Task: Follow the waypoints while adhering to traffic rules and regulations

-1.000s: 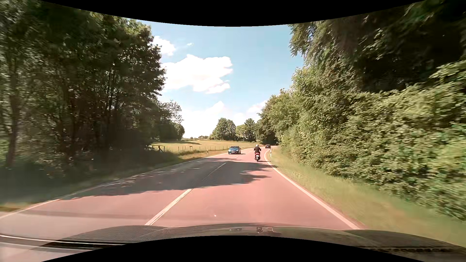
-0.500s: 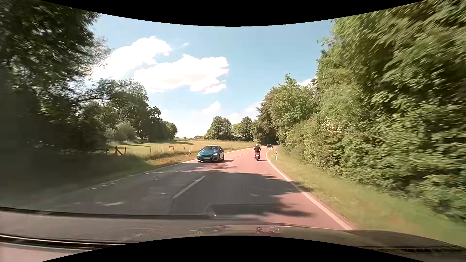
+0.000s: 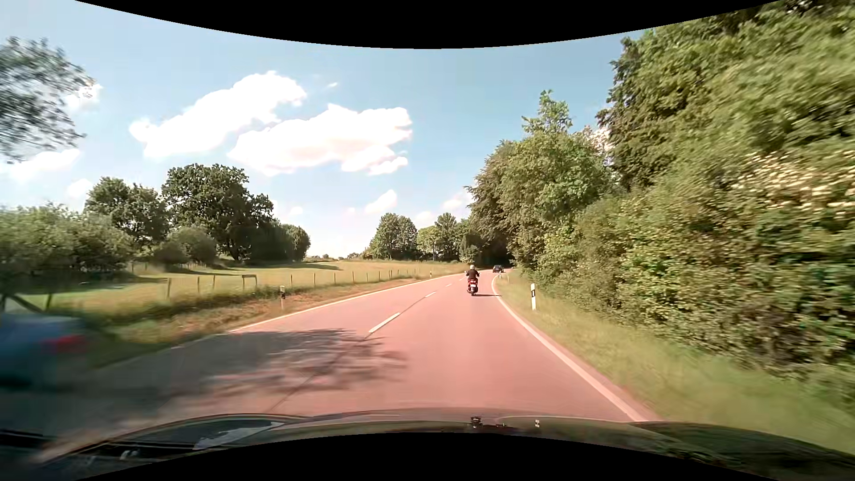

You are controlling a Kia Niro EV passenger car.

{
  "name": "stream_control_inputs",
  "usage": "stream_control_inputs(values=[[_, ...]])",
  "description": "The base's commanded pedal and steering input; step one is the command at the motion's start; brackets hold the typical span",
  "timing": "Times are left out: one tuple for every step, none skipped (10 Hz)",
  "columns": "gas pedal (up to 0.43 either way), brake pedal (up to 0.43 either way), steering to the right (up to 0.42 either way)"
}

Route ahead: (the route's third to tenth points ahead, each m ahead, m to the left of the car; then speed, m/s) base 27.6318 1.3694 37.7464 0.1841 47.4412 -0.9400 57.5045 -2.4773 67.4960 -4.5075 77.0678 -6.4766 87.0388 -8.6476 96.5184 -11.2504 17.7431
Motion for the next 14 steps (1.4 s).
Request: stream_control_inputs(values=[[0.22, 0.012, 0.015], [0.209, 0.012, 0.018], [0.197, 0.012, 0.02], [0.197, 0.012, 0.02], [0.197, 0.012, 0.02], [0.197, 0.012, 0.019], [0.197, 0.012, 0.018], [0.197, 0.012, 0.016], [0.197, 0.012, 0.016], [0.197, 0.012, 0.016], [0.197, 0.012, 0.016], [0.197, 0.012, 0.016], [0.197, 0.012, 0.016], [0.197, 0.012, 0.016]])
